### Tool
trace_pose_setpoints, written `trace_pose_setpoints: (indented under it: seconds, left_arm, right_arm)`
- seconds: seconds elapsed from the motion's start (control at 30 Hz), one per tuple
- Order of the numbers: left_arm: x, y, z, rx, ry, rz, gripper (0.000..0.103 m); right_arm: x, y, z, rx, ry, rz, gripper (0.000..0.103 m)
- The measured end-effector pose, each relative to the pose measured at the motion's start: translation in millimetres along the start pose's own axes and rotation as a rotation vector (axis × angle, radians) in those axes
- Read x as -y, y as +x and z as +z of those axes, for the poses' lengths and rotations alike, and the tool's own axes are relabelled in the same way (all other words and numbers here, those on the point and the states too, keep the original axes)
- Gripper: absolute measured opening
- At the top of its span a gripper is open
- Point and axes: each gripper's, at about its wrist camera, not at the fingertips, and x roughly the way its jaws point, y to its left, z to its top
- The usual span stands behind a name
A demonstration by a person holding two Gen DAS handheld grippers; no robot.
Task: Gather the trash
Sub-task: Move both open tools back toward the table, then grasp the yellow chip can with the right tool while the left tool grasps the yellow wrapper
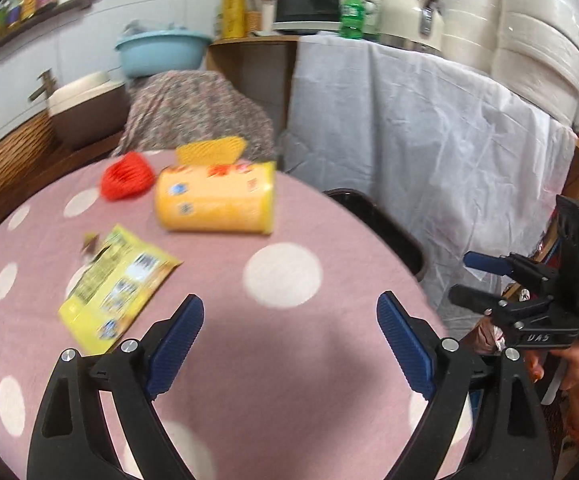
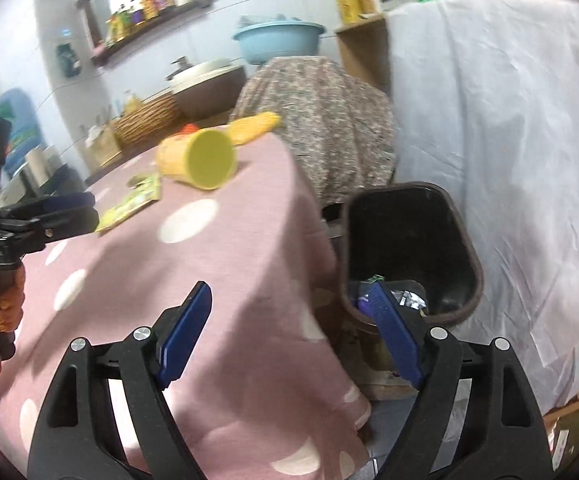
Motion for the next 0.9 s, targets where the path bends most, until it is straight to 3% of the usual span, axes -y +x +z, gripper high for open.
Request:
trace_pose_setpoints:
  seconds: [0.37,0.7,0.9]
  left_arm:
    - [-73.0,-40.2,-44.0,-0.007,-0.107,0.099,0.087]
    - [-81.3,-54.4,-57.4,0.024,-0.086,0.138,0.087]
    - [-89.5,-52.5,-60.9,0.014,-0.103,0.125,0.087]
  right_arm:
    - [-88.2,21.7,40.1,-0.056,-0.285,0.090,0.083]
    - [-154.3,84.2,102.6,-0.151,-0.643,-0.028,0.084]
    - [-173.3,131.1,132.3,-0.270,-0.794,-0.068,0.089]
